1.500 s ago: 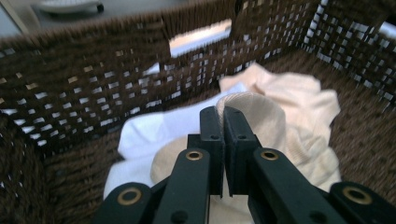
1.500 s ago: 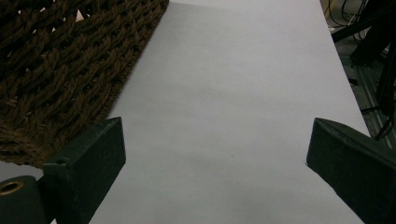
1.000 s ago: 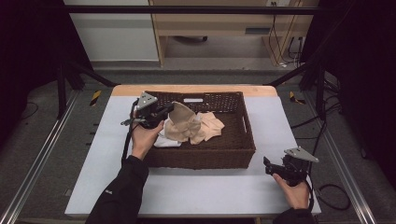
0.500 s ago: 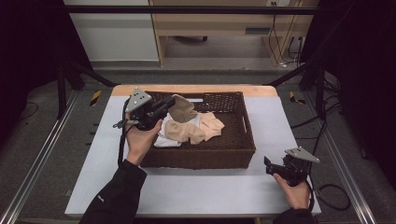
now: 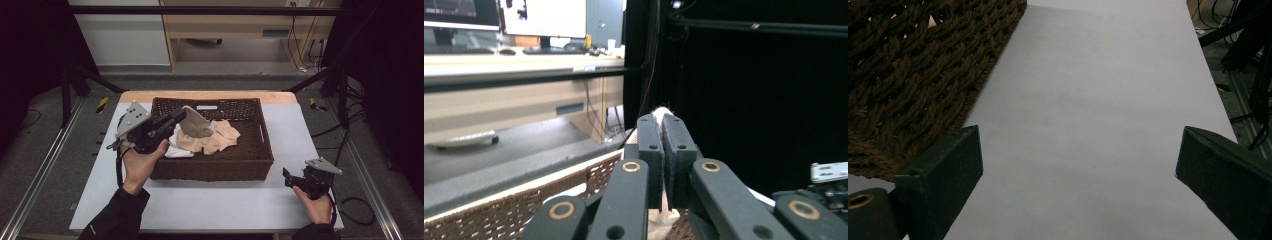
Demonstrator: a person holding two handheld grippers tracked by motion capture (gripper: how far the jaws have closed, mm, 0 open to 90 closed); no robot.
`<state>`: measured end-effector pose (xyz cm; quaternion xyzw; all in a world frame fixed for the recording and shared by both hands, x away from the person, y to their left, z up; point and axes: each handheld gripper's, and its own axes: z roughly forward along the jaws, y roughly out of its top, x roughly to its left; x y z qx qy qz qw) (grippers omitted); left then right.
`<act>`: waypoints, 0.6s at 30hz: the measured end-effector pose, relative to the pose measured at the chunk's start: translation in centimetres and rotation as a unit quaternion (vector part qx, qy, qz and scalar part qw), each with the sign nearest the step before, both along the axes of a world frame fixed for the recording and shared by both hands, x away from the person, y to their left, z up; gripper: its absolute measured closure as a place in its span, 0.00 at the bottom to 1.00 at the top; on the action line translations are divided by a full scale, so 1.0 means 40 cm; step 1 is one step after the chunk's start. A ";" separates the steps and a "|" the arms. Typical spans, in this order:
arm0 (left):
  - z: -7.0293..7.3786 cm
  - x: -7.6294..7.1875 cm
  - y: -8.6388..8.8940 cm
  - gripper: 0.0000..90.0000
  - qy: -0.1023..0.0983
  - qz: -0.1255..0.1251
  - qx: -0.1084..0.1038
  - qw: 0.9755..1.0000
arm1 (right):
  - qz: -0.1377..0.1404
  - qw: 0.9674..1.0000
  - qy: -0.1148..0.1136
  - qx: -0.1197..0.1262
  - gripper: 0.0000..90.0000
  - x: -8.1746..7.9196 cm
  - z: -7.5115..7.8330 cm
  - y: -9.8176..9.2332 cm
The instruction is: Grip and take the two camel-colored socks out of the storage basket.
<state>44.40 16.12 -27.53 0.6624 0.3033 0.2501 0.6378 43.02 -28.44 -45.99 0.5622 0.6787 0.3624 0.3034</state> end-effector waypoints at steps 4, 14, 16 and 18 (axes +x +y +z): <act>0.021 -0.041 0.010 0.97 -0.015 -0.010 -0.002 1.000 | 0.000 1.000 0.000 0.000 0.06 -0.001 0.001 0.000; 0.019 -0.123 0.033 0.97 -0.021 -0.031 -0.001 0.999 | -0.001 1.000 -0.004 0.002 0.06 -0.004 0.004 -0.002; 0.008 -0.142 0.037 0.97 -0.018 -0.036 0.000 0.999 | -0.001 1.000 -0.003 0.001 0.06 -0.004 0.004 -0.001; -0.001 -0.159 0.041 0.97 -0.019 -0.039 0.004 0.999 | -0.002 1.000 -0.002 0.001 0.06 -0.005 0.003 -0.001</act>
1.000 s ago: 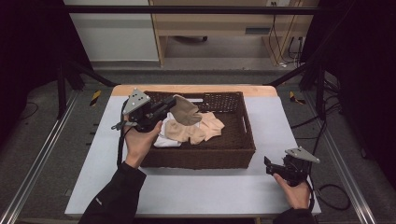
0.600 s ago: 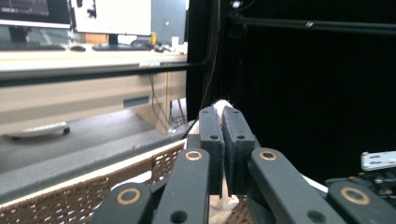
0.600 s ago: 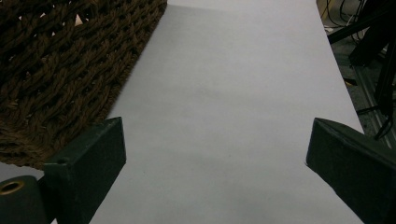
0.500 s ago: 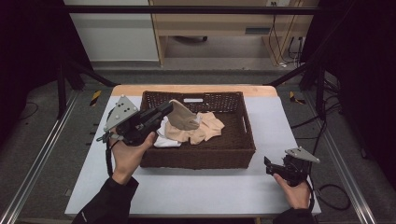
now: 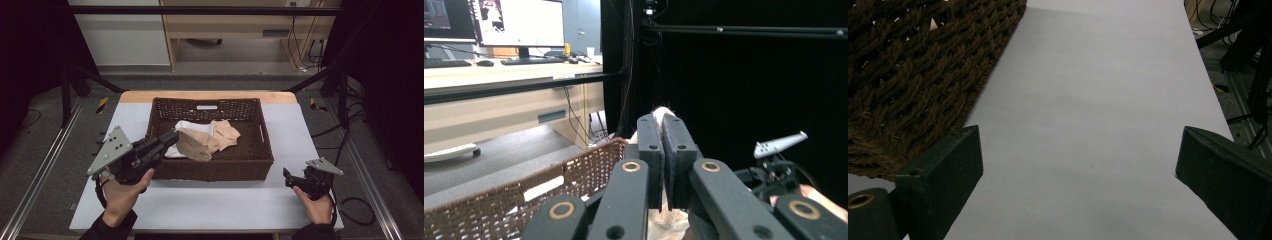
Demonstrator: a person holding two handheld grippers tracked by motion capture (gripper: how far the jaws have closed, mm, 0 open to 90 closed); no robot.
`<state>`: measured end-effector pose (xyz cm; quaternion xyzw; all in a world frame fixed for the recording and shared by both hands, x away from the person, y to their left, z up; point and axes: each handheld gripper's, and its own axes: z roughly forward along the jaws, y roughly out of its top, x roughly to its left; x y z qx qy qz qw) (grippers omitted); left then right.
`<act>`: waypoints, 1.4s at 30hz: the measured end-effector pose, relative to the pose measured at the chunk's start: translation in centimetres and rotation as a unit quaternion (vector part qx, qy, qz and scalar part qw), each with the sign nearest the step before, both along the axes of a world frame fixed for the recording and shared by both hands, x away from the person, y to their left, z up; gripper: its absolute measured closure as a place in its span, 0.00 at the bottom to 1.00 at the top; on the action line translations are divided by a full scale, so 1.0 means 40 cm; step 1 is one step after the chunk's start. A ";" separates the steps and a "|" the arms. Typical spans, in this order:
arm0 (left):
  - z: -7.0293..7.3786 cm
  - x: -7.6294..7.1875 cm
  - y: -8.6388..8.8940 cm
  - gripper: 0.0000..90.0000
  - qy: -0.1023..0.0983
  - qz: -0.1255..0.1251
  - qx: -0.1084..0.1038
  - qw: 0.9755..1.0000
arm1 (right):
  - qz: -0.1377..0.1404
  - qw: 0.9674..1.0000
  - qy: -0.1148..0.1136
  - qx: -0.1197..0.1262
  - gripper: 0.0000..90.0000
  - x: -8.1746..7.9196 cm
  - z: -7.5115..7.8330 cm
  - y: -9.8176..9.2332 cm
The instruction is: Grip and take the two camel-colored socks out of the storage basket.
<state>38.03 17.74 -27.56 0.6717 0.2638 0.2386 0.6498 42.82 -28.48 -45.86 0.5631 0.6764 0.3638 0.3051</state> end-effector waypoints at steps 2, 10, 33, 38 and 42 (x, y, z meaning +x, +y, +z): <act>-0.004 -0.009 0.003 0.97 0.000 -0.004 0.003 1.000 | -0.001 1.000 0.000 0.001 0.06 -0.001 0.000 -0.001; -0.073 -0.056 -0.003 0.97 0.028 -0.026 0.024 0.999 | -0.002 1.000 0.002 0.003 0.06 -0.002 -0.002 -0.003; -0.367 -0.011 -0.038 0.97 0.173 -0.012 0.117 0.978 | 0.000 1.000 0.006 -0.003 0.06 0.000 -0.007 0.002; -0.420 0.011 -0.032 0.97 0.197 0.008 0.144 0.970 | 0.000 1.000 0.008 -0.004 0.06 0.000 -0.008 0.003; -0.454 0.028 -0.018 0.97 0.213 0.031 0.167 0.962 | 0.003 1.000 0.010 -0.008 0.06 0.001 -0.010 0.007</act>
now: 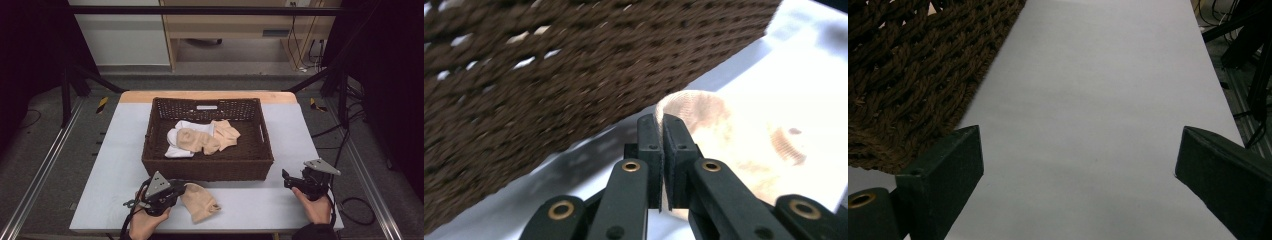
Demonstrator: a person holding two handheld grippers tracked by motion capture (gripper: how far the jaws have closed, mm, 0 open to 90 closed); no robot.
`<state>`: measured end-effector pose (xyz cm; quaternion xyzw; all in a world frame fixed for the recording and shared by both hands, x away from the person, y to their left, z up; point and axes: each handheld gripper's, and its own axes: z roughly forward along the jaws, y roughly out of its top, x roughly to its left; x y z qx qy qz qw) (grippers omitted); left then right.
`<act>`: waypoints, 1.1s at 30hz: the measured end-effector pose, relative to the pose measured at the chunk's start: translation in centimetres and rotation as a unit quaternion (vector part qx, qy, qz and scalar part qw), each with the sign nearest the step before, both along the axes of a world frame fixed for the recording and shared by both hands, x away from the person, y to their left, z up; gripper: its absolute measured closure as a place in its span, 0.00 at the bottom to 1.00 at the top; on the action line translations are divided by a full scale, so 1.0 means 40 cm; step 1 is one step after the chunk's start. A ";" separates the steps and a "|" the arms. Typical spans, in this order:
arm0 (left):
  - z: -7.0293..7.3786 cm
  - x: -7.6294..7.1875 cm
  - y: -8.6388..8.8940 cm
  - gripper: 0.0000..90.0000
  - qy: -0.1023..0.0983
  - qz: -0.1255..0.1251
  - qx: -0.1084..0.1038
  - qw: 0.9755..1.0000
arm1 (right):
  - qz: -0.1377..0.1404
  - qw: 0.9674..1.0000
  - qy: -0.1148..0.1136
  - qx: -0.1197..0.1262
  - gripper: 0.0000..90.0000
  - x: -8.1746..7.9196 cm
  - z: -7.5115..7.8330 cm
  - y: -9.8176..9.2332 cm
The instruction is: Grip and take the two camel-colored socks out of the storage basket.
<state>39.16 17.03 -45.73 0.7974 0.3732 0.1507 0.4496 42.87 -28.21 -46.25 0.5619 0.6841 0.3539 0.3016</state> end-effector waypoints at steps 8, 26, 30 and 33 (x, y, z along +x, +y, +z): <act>-0.029 0.007 0.016 0.97 0.021 0.016 0.033 0.999 | 0.001 1.000 0.003 -0.003 0.06 0.002 -0.004 0.004; 0.055 -0.011 0.052 0.66 -0.038 0.033 -0.018 0.999 | -0.002 1.000 0.000 0.004 0.06 0.002 0.000 -0.002; 0.085 -0.013 0.059 0.63 -0.055 0.032 -0.035 0.997 | 0.000 1.000 0.000 0.005 0.05 0.004 0.000 -0.003; 0.101 -0.012 0.061 0.62 -0.063 0.034 -0.039 0.997 | 0.000 1.000 -0.003 0.008 0.05 0.003 0.003 -0.003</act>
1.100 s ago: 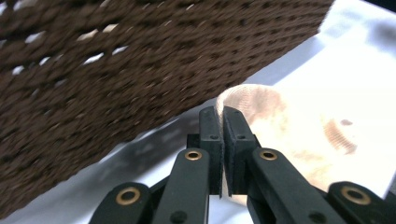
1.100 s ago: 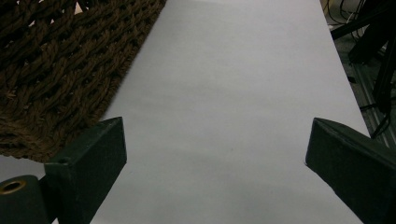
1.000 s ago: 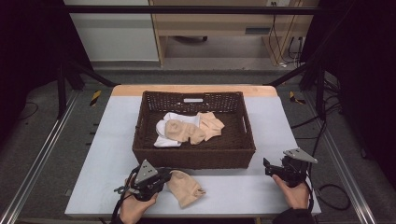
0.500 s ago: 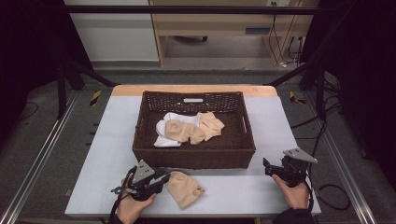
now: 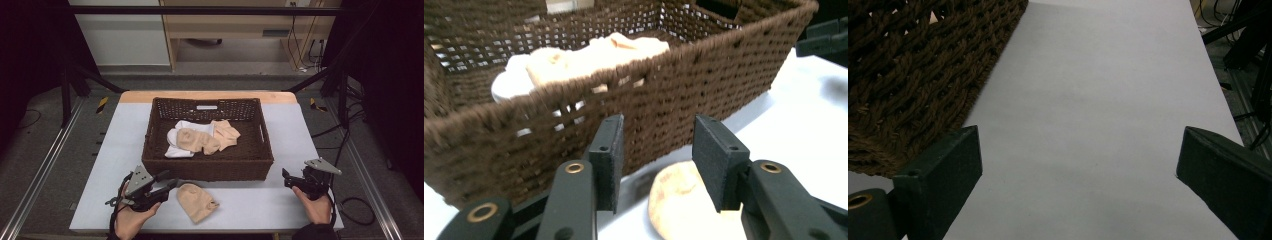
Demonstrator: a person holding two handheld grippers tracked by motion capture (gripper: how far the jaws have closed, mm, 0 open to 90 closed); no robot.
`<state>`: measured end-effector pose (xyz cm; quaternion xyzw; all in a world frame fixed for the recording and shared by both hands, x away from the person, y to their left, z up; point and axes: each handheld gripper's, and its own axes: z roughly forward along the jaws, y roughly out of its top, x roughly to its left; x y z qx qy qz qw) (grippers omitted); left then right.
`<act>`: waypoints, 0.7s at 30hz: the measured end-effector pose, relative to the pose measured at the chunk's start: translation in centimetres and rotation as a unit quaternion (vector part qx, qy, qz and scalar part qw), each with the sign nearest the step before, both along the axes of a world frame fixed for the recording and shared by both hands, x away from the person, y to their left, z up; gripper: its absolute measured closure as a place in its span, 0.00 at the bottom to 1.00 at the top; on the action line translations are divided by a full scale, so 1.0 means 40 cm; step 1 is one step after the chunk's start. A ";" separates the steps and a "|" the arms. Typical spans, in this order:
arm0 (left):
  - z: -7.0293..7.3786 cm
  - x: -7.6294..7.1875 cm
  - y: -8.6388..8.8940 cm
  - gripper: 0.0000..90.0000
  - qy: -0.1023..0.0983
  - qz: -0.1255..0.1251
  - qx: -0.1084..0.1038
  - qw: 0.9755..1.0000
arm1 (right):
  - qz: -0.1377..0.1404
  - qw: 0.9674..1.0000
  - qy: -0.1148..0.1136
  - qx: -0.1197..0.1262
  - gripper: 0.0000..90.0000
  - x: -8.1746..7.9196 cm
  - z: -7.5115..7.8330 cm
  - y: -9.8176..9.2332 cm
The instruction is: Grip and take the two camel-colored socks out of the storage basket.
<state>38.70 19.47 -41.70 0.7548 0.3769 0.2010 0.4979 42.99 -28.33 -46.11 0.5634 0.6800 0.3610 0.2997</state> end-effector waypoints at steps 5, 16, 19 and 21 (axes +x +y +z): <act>0.027 0.008 -0.002 0.58 -0.010 0.002 -0.011 1.000 | -0.001 1.000 -0.002 0.000 0.05 0.000 0.001 -0.001; 0.087 0.043 -0.013 0.54 -0.031 0.008 -0.033 0.999 | -0.005 1.000 -0.004 0.000 0.05 0.001 0.002 -0.001; 0.112 0.070 -0.014 0.54 -0.036 0.015 -0.039 0.998 | -0.005 1.000 -0.005 -0.001 0.05 0.001 0.003 -0.003; 0.119 0.078 -0.016 0.54 -0.039 0.017 -0.039 0.998 | -0.005 1.000 -0.005 -0.002 0.05 0.001 0.002 -0.003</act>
